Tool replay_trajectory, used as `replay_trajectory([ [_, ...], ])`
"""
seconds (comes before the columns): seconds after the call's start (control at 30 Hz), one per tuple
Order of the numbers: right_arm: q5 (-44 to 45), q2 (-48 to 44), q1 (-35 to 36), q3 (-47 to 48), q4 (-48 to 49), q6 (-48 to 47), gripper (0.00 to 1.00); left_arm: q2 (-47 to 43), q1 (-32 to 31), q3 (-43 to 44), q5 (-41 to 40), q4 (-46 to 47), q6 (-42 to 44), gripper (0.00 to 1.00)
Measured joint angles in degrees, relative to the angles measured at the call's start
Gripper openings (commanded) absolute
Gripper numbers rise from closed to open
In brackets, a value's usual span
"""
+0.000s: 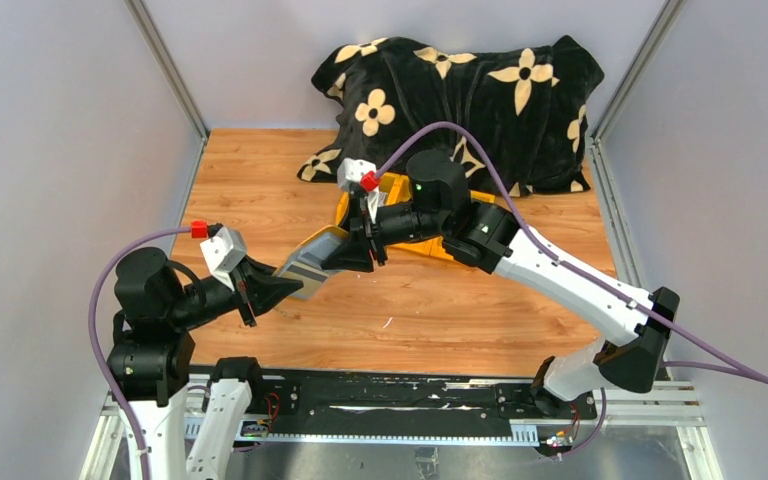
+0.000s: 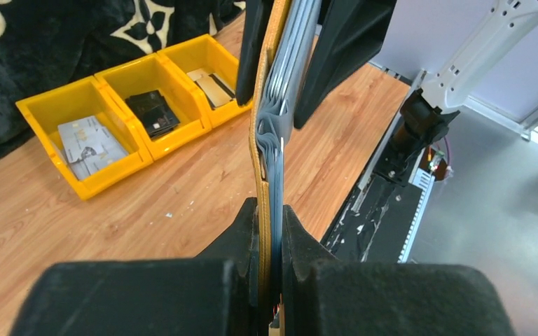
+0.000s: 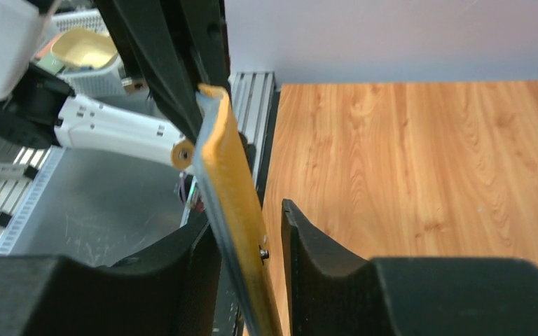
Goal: Take the credit cards out of the card holder
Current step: Remove the credit card from the card holder.
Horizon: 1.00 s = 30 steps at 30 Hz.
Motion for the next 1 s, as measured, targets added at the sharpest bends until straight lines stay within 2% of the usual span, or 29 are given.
replay_trajectory([
  [0.13, -1.9, 0.9, 0.3, 0.7, -5.1, -3.0, 0.15, 0.6, 0.0, 0.9, -0.1, -2.2, 4.5, 0.00],
  [0.17, -2.3, 0.9, 0.3, 1.3, -6.1, -3.6, 0.03, 0.7, 0.0, 1.1, -0.3, -2.6, 5.3, 0.00],
  [0.2, -2.4, 0.9, 0.4, 2.1, -7.1, -4.2, 0.00, 0.7, 0.0, 1.3, -0.3, -2.9, 6.6, 0.09],
  [0.27, -2.4, 1.0, 0.5, 3.1, -8.3, -5.2, 0.00, 0.7, 0.0, 1.7, -0.5, -2.9, 8.4, 0.39],
  [0.3, -2.3, 1.0, 0.5, 3.6, -8.7, -5.2, 0.00, 0.7, 0.0, 1.7, -0.5, -2.8, 9.6, 0.49],
  [0.37, -1.4, 1.0, 0.6, 3.7, -8.3, -4.5, 0.00, 0.7, 0.0, 1.8, -1.5, -3.4, 11.2, 0.61],
  [0.4, -0.2, 1.0, 0.5, 3.4, -5.9, -2.6, 0.00, 0.7, 0.0, 1.8, -1.9, -4.0, 11.8, 0.63],
  [0.43, 0.2, 0.8, 0.5, 3.0, -4.8, -1.7, 0.00, 0.7, 0.0, 1.8, -2.1, -4.3, 12.2, 0.64],
  [0.53, 2.4, -2.7, 0.4, -4.7, 6.6, 4.9, 0.00, 0.7, 0.0, 1.8, -1.8, -4.6, 11.0, 0.63],
  [0.67, 5.7, -8.2, 0.4, -16.2, 23.6, 15.0, 0.00, 0.0, 0.0, 1.4, 0.4, -1.3, 4.4, 0.61],
  [0.87, 9.7, -10.7, 0.4, -22.9, 41.3, 26.0, 0.00, -6.8, 0.0, -7.0, 1.5, 21.2, -19.1, 0.53],
  [1.0, 11.6, -11.8, 0.4, -27.1, 49.0, 31.2, 0.00, -7.0, 0.0, -8.5, 0.3, 33.6, -32.2, 0.49],
])
